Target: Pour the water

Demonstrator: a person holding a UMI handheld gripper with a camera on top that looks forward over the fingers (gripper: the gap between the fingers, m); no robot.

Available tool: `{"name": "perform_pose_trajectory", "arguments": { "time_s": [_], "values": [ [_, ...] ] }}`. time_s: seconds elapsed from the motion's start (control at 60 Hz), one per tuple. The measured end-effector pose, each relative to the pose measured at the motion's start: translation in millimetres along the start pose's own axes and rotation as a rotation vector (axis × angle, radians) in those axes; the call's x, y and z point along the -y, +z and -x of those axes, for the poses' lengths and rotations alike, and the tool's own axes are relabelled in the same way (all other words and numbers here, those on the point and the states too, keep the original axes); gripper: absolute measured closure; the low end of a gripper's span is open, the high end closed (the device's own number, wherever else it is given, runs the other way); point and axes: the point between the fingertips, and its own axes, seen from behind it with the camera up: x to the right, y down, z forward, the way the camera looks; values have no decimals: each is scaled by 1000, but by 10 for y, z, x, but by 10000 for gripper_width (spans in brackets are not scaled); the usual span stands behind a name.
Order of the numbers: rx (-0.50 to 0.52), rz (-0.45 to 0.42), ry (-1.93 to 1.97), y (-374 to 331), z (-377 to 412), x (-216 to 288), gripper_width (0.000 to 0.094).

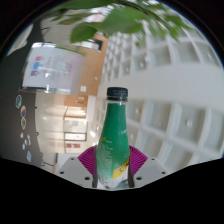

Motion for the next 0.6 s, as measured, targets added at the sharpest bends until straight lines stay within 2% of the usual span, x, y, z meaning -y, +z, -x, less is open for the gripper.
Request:
{"name": "perform_pose_trajectory", "arguments": {
  "time_s": [0.067, 0.117, 0.2, 0.367, 0.45, 0.467, 0.6],
  "values": [
    [-15, -132, -151, 1, 138, 612, 526],
    [-25, -198, -255, -43, 256, 988, 527],
    [-9, -309, -409, -178, 612, 1510, 528],
    [-47, -579, -661, -693, 1216, 2427, 526],
    [-27, -595, -698, -757, 1401, 2562, 528],
    [-25, -596, -693, -789, 1415, 2420, 528],
    [-17, -571, -616, -767, 1288, 2366, 528]
  ]
}}
